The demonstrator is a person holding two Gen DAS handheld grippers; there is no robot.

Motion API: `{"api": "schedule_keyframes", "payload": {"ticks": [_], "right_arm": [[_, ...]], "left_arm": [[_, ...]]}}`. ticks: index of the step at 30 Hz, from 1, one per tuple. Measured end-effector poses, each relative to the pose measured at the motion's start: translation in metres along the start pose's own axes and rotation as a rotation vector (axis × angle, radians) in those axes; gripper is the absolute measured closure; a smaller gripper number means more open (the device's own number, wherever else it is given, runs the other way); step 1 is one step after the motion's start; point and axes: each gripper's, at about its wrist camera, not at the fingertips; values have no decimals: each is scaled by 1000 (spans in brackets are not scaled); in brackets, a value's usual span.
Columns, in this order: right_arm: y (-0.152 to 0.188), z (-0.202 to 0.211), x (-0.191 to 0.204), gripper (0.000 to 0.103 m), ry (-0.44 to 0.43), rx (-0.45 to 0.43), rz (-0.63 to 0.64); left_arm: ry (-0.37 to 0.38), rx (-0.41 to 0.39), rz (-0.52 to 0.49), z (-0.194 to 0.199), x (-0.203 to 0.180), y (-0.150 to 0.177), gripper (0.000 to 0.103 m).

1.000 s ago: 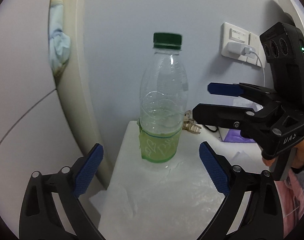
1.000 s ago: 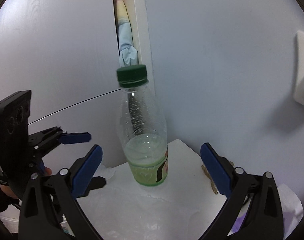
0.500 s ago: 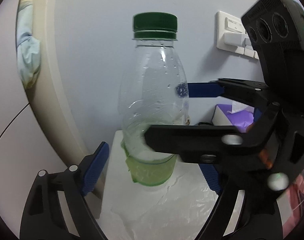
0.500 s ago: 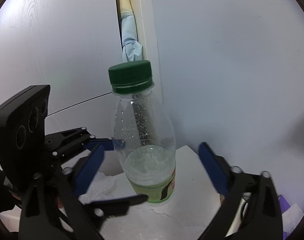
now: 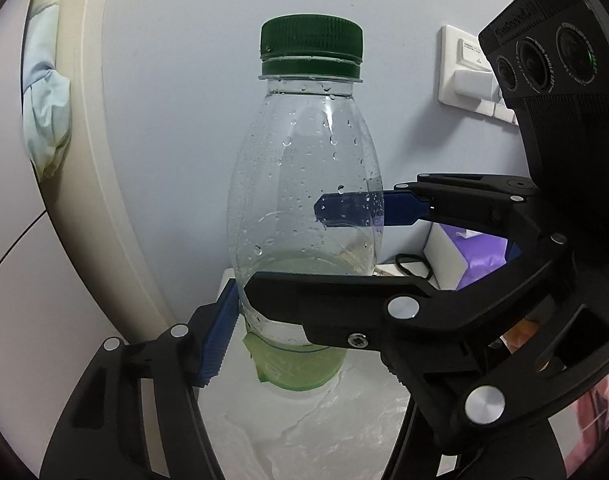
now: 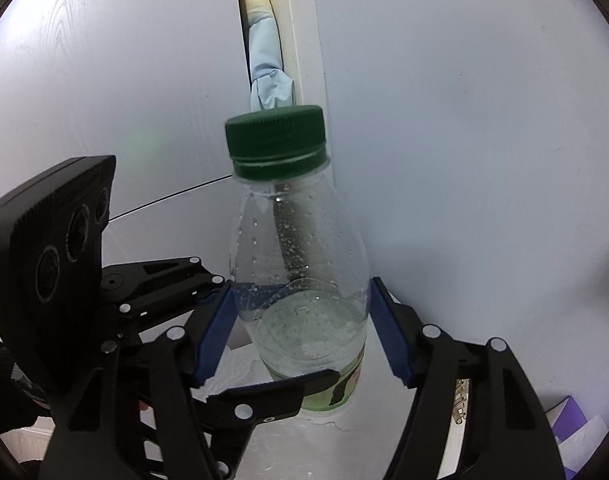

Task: Collect trash
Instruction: 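Lift the water bottle with both grippers and carry it over the bin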

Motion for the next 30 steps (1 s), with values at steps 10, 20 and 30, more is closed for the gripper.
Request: {"api": "schedule_keyframes", "payload": {"ticks": [10,20,30], "right_arm": [[-1,43,10,40,-19,-37,3],[-7,119,42,40,-44,-80,38],[14,200,69,40,-85,-110,44]], "left_arm": [[-21,-24,-26,43,-4,-12,43],[-59,-51,-56,108,-39,-40,43],[-88,-58,-68,186,-81,-50,43]]}}
Point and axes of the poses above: each gripper's, at about its wrist camera, not at the fingertips, and z roughly against the way its jaws point, x to its left, y to its underside, and after that the axes turned 12 degrees about -z, right-handed
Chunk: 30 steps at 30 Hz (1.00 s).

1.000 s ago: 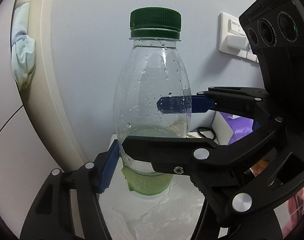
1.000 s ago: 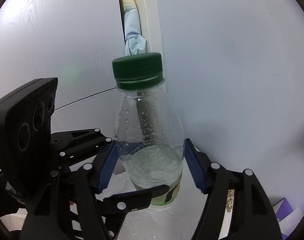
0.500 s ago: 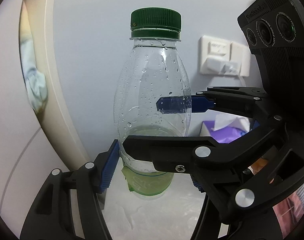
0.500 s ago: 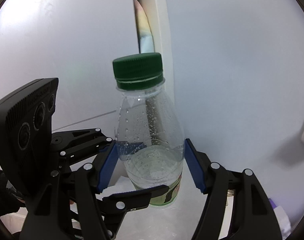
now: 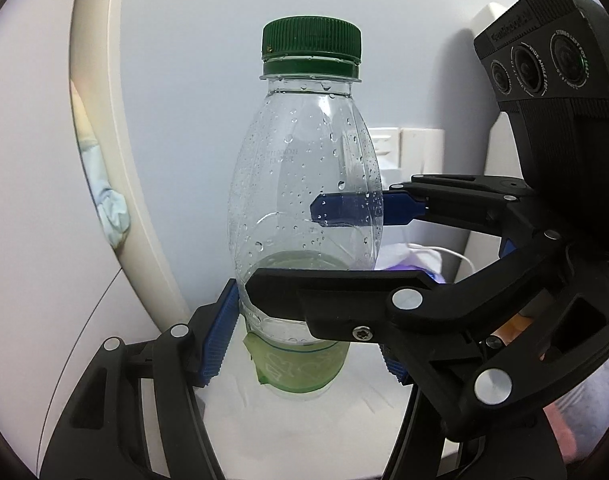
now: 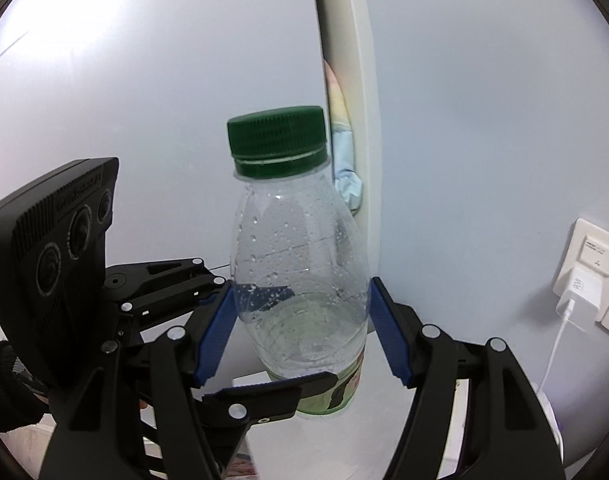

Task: Collect trash
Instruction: 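Lift the water bottle with both grippers and carry it over the bin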

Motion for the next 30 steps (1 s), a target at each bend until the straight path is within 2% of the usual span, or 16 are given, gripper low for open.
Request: {"api": "schedule_keyframes", "payload": {"ticks": [11,18,30], "right_arm": [[31,60,44,40,-43,4,21],[51,81,68,40,-66,21,48],[81,80,98,40,-107,81,72]], "left_arm": [[-35,10,13,70,-33,12,43],[-55,29,28,103,-50,31,43],[-79,65,81,142,-73,71,43]]}}
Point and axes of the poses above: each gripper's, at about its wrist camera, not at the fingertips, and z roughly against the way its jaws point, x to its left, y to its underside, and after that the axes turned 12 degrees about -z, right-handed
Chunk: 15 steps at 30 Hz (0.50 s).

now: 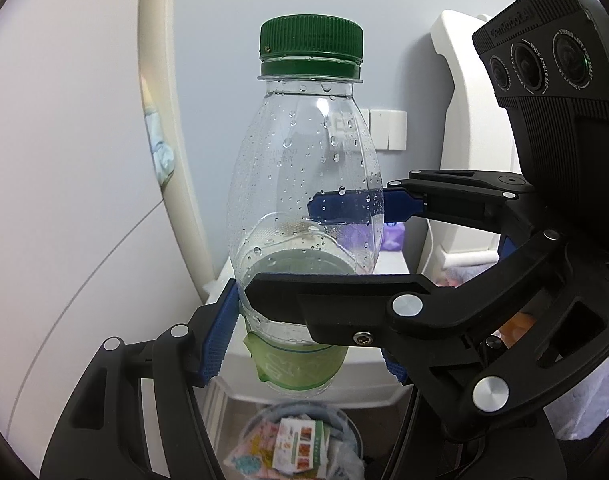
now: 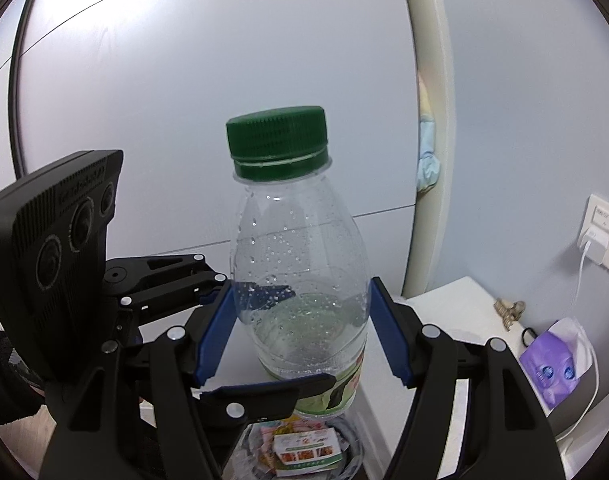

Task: Collect trash
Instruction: 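Lift the water bottle with both grippers and carry it over the bin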

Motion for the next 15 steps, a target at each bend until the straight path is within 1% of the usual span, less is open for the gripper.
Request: {"api": "schedule_keyframes", "payload": {"ticks": [1,7,13,15], "right_arm": [[-2,-6,-1,40,-3,5,1],[18,-22,14,40,-25,55,3],[42,-32,18,40,-49,114,-11],[49,-40,15,40,-52,134,-10]], "left_arm": [[-2,5,7,3,-1,5,43],[-9,46,46,10,-8,36,43],[-8,94,60,1,-13,59,43],[-3,108,73,-4,-14,67,43]]}}
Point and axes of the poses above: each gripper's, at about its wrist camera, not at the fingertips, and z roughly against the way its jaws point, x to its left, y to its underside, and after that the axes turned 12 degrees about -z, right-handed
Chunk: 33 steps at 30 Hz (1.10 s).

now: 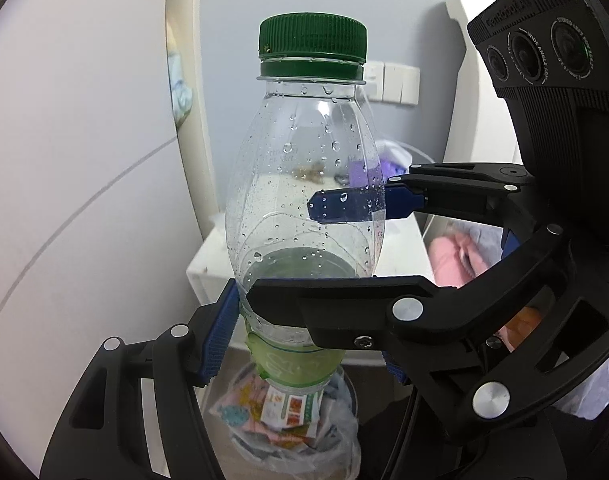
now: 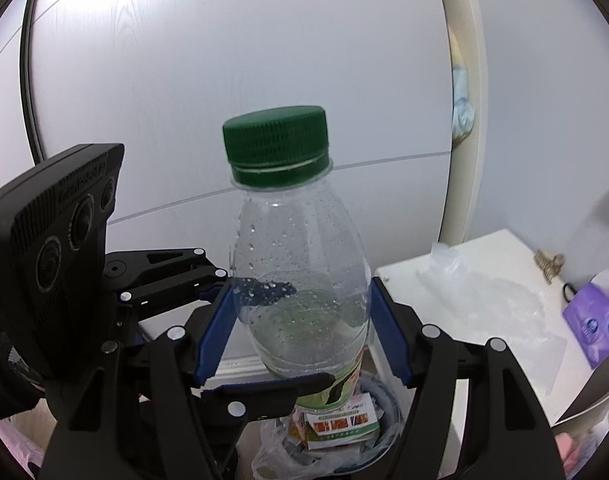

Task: Collect trash
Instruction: 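Lift the water bottle with both grippers and carry it over the bin, then lower the bottle into the bin and open both grippers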

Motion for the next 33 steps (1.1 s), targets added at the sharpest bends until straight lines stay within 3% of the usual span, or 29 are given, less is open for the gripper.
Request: {"api": "schedule_keyframes", "payload": {"ticks": [16,33], "right_arm": [[60,-84,-48,40,-12,186,-96],[115,-237,-115,40,-17,553,-169]], "left_arm": [[103,142,138,-87,8,74,43],[248,354,375,-197,34,180,43]]}}
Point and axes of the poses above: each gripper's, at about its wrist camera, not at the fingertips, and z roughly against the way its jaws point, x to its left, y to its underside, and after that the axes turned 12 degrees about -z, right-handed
